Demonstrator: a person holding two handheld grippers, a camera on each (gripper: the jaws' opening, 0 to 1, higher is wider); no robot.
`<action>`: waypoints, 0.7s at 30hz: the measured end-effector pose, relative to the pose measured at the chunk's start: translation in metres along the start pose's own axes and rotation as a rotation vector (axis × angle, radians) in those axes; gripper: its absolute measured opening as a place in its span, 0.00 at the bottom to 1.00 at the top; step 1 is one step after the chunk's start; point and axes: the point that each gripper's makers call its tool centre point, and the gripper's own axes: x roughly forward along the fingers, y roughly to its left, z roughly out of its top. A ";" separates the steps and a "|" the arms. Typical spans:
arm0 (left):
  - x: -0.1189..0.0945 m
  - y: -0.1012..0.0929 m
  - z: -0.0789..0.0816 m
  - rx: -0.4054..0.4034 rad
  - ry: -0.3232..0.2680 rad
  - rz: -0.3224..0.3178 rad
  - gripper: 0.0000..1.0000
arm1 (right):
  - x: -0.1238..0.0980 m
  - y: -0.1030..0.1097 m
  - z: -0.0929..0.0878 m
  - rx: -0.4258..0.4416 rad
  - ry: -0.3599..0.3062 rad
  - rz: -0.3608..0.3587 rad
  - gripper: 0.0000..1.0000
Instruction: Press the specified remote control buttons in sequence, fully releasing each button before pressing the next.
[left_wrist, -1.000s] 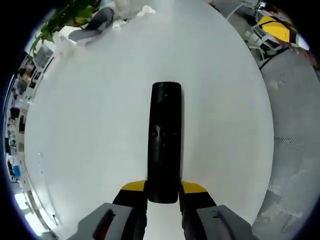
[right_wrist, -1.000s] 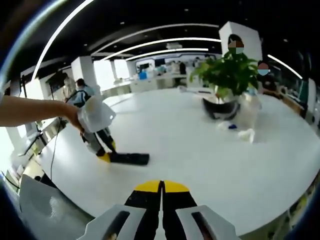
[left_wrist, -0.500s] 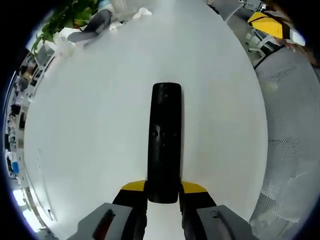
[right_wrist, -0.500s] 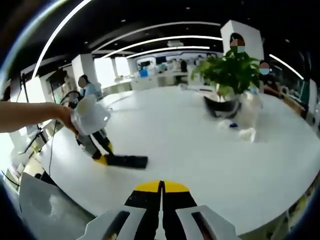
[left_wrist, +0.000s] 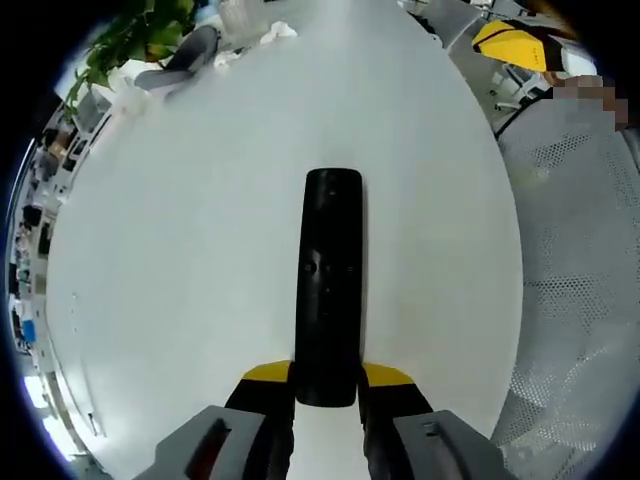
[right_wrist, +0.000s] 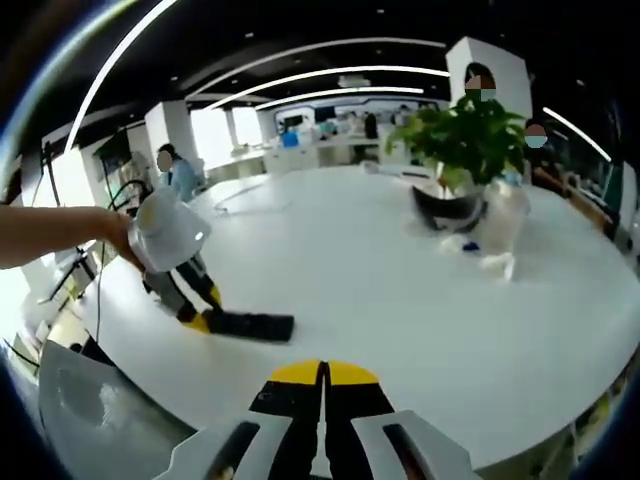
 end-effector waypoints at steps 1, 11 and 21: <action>0.000 -0.001 0.000 -0.001 -0.001 0.001 0.23 | 0.000 0.001 0.000 0.000 0.002 0.001 0.00; 0.000 -0.016 -0.001 0.007 0.019 -0.001 0.23 | 0.004 0.000 -0.004 0.057 0.035 -0.006 0.00; 0.000 -0.027 -0.002 0.038 0.028 -0.006 0.23 | 0.003 -0.011 -0.005 -0.010 0.048 -0.098 0.00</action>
